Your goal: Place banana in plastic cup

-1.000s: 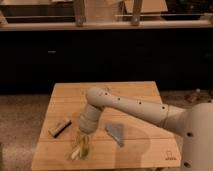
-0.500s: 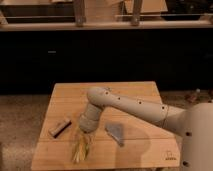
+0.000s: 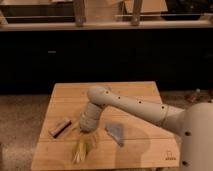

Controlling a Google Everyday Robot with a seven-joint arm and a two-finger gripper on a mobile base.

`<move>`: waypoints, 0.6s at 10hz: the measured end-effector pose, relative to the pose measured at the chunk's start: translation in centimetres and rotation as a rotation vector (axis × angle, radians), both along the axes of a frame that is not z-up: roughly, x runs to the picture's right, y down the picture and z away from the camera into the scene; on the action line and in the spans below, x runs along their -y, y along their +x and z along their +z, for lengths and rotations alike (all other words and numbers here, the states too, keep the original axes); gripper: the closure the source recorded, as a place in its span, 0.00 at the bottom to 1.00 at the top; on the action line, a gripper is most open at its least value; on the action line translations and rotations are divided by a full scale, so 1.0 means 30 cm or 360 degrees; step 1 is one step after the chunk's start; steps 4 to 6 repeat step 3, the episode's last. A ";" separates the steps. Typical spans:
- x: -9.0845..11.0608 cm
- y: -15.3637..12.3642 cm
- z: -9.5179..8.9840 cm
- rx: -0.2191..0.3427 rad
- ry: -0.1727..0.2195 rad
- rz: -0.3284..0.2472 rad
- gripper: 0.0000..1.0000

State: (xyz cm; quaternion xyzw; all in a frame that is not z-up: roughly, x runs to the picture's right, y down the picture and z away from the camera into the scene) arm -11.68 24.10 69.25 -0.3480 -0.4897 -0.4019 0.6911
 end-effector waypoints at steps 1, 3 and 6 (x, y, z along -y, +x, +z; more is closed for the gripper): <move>0.011 0.005 0.005 -0.0004 0.0003 0.0014 0.20; 0.044 0.020 0.018 -0.0014 0.0014 0.0043 0.20; 0.044 0.020 0.018 -0.0014 0.0014 0.0043 0.20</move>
